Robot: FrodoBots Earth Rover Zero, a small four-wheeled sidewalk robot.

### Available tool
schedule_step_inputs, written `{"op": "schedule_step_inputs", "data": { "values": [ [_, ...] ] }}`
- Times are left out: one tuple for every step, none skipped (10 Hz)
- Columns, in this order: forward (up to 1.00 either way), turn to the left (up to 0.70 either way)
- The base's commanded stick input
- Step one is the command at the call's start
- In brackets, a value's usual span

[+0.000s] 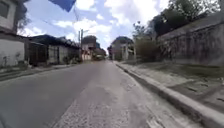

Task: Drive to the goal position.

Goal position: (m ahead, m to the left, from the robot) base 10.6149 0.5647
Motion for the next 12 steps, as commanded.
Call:
{"op": "schedule_step_inputs", "data": {
  "values": [
    [1.0, 0.0],
    [1.0, 0.0],
    [1.0, 0.0],
    [1.0, 0.0],
    [1.0, 0.0],
    [1.0, 0.0],
    [1.0, 0.0],
    [1.0, 0.0],
    [1.0, 0.0],
    [1.0, 0.0],
    [1.0, 0.0],
    [1.0, 0.0]
  ]
}}
